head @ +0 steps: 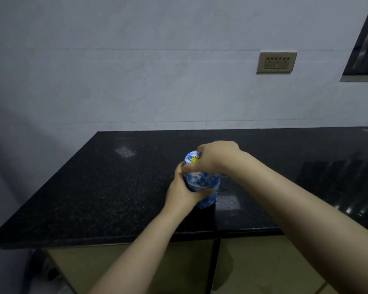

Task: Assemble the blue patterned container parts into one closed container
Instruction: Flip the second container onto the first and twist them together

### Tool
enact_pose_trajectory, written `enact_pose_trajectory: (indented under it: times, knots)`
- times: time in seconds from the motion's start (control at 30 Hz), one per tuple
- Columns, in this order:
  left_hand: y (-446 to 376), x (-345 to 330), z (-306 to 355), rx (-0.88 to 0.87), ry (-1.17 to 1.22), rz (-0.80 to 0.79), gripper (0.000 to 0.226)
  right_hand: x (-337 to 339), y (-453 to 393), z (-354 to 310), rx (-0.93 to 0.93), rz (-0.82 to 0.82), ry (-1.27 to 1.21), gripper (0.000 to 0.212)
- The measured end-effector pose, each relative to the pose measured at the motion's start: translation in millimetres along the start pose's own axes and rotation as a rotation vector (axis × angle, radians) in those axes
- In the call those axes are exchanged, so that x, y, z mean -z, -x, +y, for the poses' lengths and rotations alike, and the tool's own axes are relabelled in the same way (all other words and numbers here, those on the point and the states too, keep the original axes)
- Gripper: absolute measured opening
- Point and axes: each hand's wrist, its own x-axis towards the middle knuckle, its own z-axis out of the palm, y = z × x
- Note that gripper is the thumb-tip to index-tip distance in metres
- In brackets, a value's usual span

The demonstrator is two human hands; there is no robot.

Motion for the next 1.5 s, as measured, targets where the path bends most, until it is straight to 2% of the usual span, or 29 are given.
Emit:
enact_pose_trajectory:
  times: [0.1,0.17,0.3,0.4,0.57,0.77,0.83,0.93,1.0,1.07,1.3,1.5]
  knots:
    - [-1.8,0.5,-0.4,0.036,-0.044,-0.013,0.094,-6.6,-2.2,-6.0,-0.036,0.038,0.033,0.078]
    - [-2.3,0.7,-0.2,0.033,-0.050,-0.012,0.096,-6.0,-4.4,-3.9,-0.052,0.002,0.010,0.085]
    - [0.4,1.1,0.4,0.002,0.005,0.002,0.092,2.2,-1.4,20.9,0.061,-0.181,-0.351,0.085]
    - [2.3,1.8,0.5,-0.024,0.004,0.009,0.087,-0.4,0.6,33.4,0.142,-0.208,-0.495,0.086]
    - [0.9,-0.8,-1.0,0.007,-0.018,0.018,0.085,-6.0,-0.9,26.0,0.126,-0.049,-0.410,0.073]
    - [-1.2,1.7,-0.5,0.028,-0.032,0.000,0.088,-16.8,-2.6,16.5,0.073,0.041,-0.244,0.067]
    - [-4.8,4.2,-1.1,0.020,-0.045,0.002,0.085,-20.7,-5.0,16.7,0.024,0.082,-0.292,0.068]
    - [-12.0,9.5,-7.1,-0.010,-0.051,0.130,0.067,-33.1,-5.0,25.1,-0.037,0.161,-0.466,0.073]
    - [-15.6,14.3,-13.4,-0.004,-0.063,0.186,0.057,-46.0,-1.6,30.5,0.034,0.166,-0.671,0.077]
    - [-16.5,18.0,-18.9,0.012,-0.069,0.180,0.054,-57.5,3.6,31.7,0.079,0.202,-0.770,0.074]
    - [-14.4,21.8,-21.5,0.013,-0.083,0.139,0.056,-66.2,0.7,34.3,0.085,0.233,-0.791,0.069]
    - [-11.9,26.8,-15.6,-0.042,-0.086,0.184,0.053,-62.3,6.8,40.3,0.065,0.316,-0.839,0.070]
